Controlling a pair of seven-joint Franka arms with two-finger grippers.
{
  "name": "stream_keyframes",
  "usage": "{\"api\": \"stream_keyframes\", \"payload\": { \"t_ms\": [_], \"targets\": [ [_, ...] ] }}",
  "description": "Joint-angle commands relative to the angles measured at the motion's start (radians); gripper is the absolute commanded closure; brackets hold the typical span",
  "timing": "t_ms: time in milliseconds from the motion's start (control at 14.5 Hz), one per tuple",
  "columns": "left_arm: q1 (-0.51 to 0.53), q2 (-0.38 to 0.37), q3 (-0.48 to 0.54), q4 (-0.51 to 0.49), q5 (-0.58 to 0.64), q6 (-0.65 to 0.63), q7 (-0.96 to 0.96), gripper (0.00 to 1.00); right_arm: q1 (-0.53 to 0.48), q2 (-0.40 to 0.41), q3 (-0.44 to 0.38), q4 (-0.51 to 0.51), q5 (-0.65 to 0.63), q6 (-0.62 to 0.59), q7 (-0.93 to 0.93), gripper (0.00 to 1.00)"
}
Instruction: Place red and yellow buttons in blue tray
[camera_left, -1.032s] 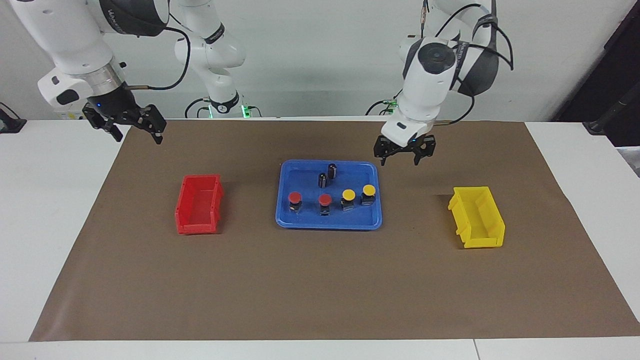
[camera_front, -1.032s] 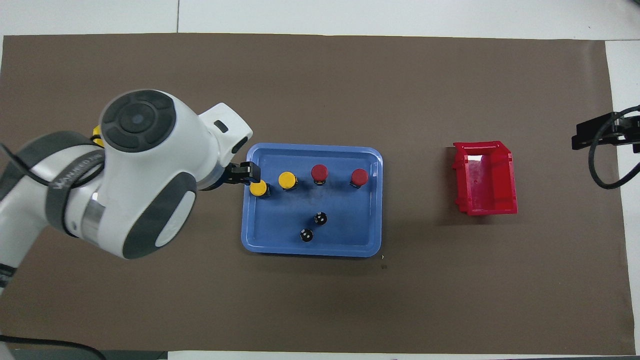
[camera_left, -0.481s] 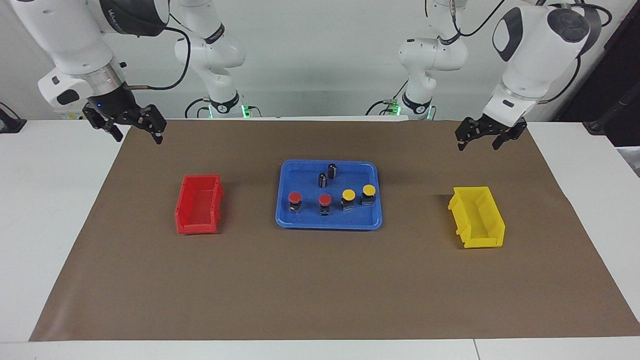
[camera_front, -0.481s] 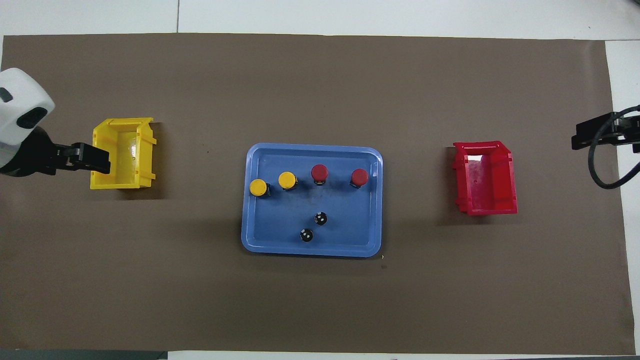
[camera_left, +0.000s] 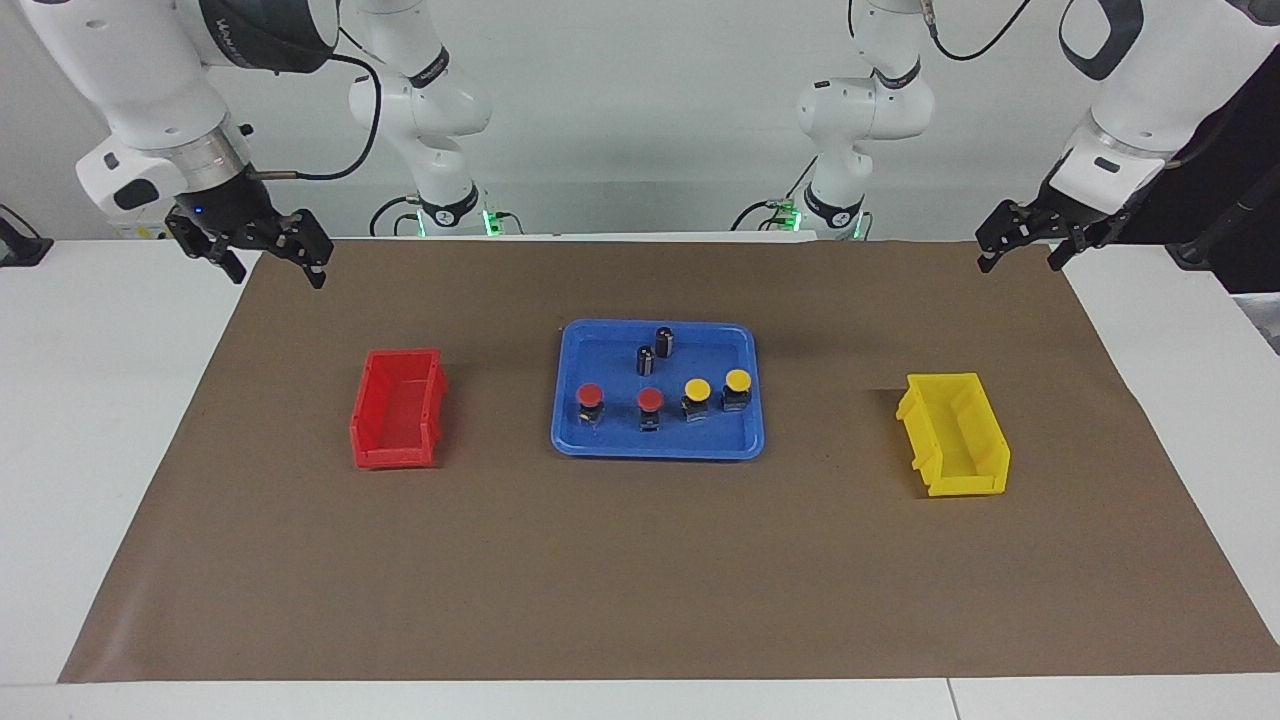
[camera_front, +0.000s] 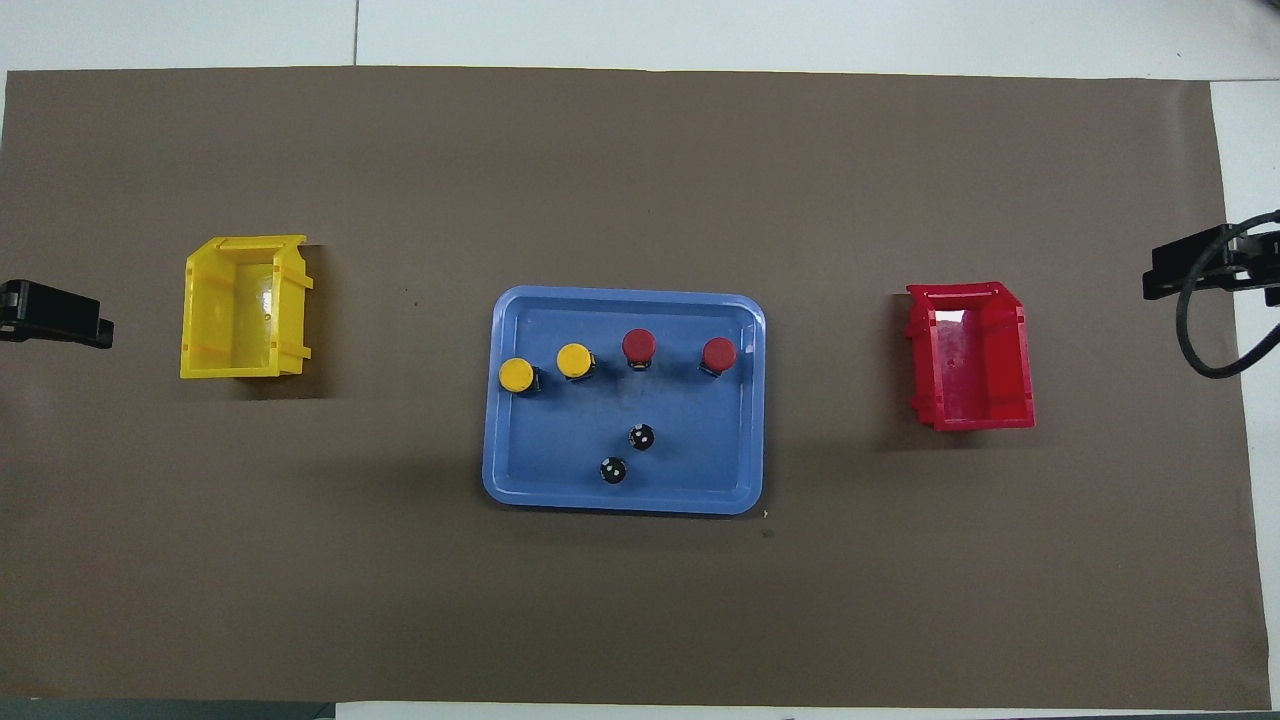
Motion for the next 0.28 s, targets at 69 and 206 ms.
{"api": "stream_keyframes", "payload": {
  "t_ms": [69,206],
  "targets": [
    [0.033,0.0,-0.005,0.023,0.013,-0.031,0.04,0.0,-0.006,-0.016,0.004,-0.022,0.004,0.011,-0.025,0.0],
    [0.034,-0.003,-0.005,0.024,0.013,-0.031,0.054,0.0,-0.006,-0.016,0.004,-0.022,0.004,0.011,-0.025,0.0]
  ]
}}
